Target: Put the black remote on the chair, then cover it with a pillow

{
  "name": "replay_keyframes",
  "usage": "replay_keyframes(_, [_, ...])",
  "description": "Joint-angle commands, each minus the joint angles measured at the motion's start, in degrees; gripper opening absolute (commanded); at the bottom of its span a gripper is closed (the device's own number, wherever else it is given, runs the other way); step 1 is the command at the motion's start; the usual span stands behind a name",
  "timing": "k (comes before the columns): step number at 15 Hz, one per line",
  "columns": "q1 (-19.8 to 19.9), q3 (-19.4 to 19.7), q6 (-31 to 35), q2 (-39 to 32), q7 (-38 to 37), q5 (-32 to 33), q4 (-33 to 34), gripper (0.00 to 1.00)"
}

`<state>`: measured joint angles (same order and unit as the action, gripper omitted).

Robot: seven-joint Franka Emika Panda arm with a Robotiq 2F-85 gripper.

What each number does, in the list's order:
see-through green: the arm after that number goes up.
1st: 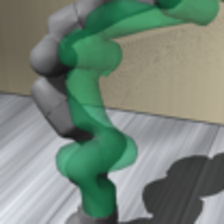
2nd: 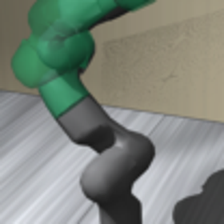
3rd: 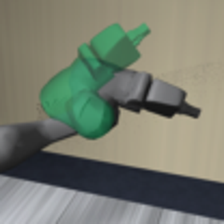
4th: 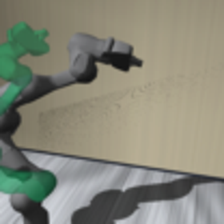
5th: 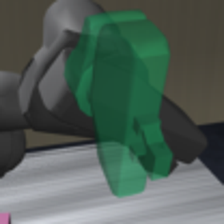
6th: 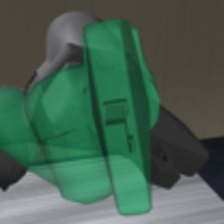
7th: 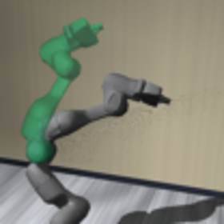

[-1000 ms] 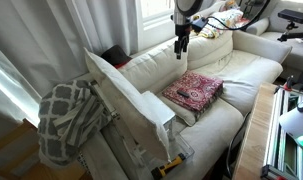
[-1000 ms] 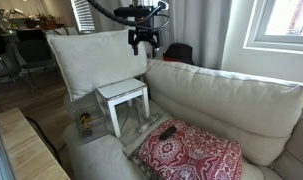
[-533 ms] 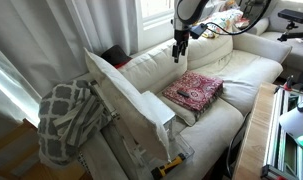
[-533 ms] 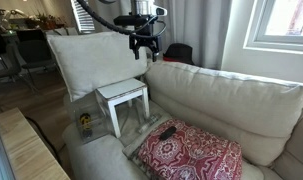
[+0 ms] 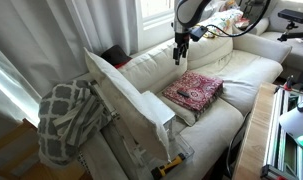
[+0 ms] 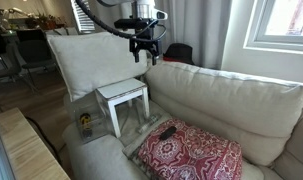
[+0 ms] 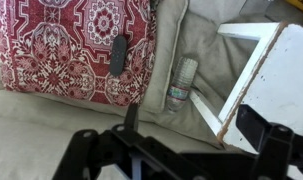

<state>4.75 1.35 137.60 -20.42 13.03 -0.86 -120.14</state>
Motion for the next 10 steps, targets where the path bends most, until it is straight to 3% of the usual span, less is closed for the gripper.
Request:
replay_keyframes(1, [2.5,-1.6,1.8,-7.8,5.4,-2.1,0.1,1.0])
replay_keyframes(6, [7.1,-4.3,17.2,-20.8,10.8,-2.2,-0.8,1.0])
replay_keyframes(9, [11.0,-6.8,21.5,-27.6,11.1,-2.2,0.9,1.0])
replay_keyframes(10, [8.6,-5.1,19.4,-23.7,8.4,0.0,-1.0,1.0])
